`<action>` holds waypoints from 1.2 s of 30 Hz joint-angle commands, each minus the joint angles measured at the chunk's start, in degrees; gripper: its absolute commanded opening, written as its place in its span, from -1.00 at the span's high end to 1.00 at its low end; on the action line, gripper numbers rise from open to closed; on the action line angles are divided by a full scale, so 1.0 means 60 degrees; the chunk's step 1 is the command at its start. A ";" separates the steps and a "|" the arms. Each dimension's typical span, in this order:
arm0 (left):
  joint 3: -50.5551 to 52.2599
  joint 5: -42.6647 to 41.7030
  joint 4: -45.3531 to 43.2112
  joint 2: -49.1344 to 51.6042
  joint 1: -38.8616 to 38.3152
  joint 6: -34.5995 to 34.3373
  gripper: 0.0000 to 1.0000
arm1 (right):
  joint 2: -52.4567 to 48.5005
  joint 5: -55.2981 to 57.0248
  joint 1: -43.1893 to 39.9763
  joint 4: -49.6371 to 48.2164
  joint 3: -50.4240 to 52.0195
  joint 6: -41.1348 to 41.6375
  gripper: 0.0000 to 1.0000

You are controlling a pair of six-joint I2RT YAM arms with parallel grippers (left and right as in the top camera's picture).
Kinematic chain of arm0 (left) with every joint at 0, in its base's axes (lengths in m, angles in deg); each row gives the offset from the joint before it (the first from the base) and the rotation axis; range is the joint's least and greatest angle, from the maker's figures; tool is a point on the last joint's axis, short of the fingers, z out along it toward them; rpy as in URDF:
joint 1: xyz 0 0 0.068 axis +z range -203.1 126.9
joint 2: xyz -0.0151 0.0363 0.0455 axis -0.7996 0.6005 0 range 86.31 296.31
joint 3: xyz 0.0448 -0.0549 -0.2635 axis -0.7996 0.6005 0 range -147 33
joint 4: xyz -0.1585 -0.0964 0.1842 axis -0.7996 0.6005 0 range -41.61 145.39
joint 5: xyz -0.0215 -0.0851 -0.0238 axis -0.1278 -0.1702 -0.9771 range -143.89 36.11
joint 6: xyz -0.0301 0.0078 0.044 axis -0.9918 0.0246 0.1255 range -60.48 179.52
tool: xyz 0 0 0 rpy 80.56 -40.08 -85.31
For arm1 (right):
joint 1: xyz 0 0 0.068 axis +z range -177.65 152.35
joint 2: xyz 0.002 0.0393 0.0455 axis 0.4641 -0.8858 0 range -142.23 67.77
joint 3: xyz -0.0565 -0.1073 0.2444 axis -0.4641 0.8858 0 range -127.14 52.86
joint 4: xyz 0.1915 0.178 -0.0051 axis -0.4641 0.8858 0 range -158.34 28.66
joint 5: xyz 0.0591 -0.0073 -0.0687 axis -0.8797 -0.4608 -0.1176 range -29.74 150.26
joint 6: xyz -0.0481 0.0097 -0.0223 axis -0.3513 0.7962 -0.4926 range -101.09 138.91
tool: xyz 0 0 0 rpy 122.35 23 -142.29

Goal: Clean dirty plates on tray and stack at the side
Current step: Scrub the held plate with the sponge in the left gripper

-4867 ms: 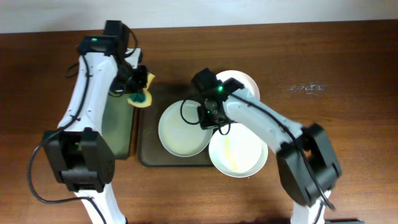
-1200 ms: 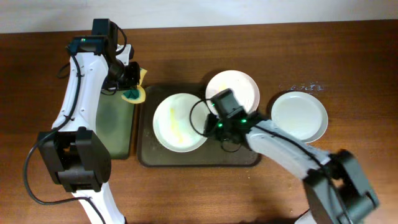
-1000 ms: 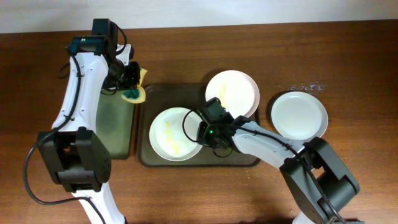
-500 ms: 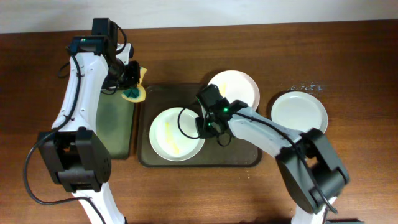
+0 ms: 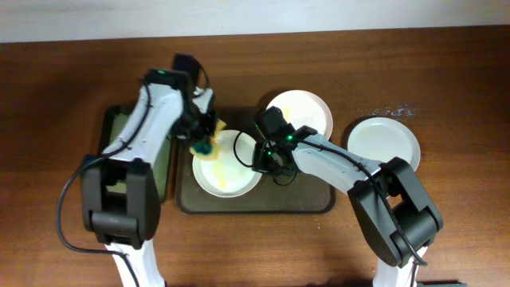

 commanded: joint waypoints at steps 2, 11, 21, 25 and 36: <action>0.0900 -0.0113 -0.0765 -0.0029 -0.0229 -0.0965 1.00 | -0.0237 -0.0120 -0.0080 0.0007 -0.0025 0.0302 0.92; 0.3333 0.1552 -0.2750 -0.0029 -0.1100 -0.0659 1.00 | -0.0237 -0.0117 -0.0080 -0.0062 -0.0025 0.0004 0.92; 0.3461 -0.2040 -0.1541 -0.0029 -0.1264 0.4849 1.00 | -0.0237 -0.0120 -0.0080 -0.0055 -0.0025 -0.0029 0.92; 0.3461 0.0361 -0.2670 -0.0029 -0.0900 0.0401 1.00 | -0.0237 -0.0124 -0.0080 0.0076 -0.0025 -0.0029 0.92; 0.3016 0.3311 -0.3697 -0.0033 -0.0594 -0.5883 1.00 | -0.0237 -0.0117 -0.0080 0.0080 -0.0025 -0.0029 0.92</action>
